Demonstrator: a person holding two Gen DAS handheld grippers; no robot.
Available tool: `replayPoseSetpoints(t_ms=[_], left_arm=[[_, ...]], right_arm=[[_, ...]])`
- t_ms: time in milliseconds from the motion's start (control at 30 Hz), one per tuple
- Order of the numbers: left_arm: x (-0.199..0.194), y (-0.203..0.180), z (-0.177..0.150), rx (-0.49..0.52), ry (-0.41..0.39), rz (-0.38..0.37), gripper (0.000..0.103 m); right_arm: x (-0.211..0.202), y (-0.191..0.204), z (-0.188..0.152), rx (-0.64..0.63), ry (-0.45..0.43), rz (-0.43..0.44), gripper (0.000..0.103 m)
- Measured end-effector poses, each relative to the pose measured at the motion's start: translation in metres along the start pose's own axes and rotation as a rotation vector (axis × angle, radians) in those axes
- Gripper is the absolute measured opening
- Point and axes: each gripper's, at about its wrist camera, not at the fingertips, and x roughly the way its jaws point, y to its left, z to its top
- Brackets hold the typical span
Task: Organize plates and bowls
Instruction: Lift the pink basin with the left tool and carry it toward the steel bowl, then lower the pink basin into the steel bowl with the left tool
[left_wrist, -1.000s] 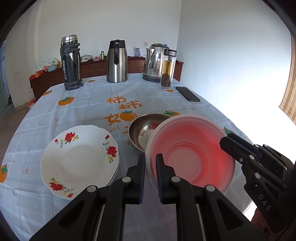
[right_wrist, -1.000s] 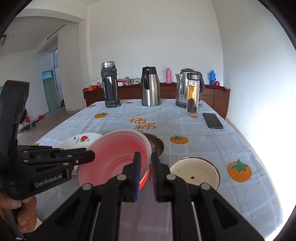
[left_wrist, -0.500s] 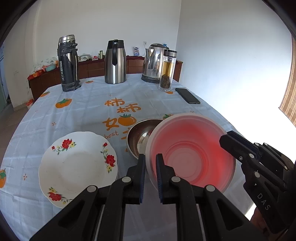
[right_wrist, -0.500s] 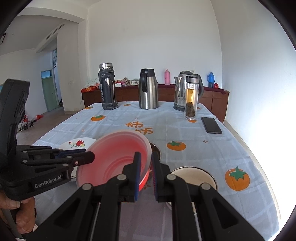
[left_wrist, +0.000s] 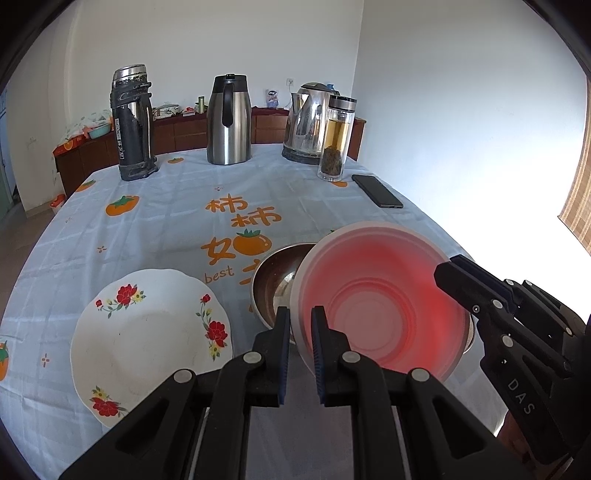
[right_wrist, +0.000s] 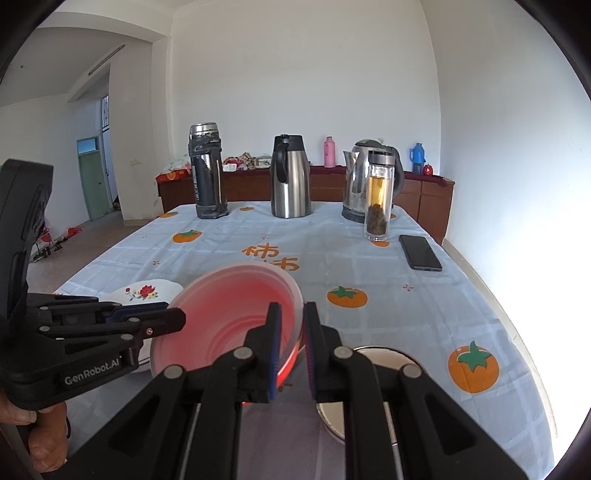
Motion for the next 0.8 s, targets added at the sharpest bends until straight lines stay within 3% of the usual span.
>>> replayPoseSetpoints(t_ms=[800], left_arm=[[0.028,0.008,0.032,0.004,0.014,0.014,0.013]], right_arm=[[0.051,-0.012,0.008,0.028,0.097,-0.023,0.014]])
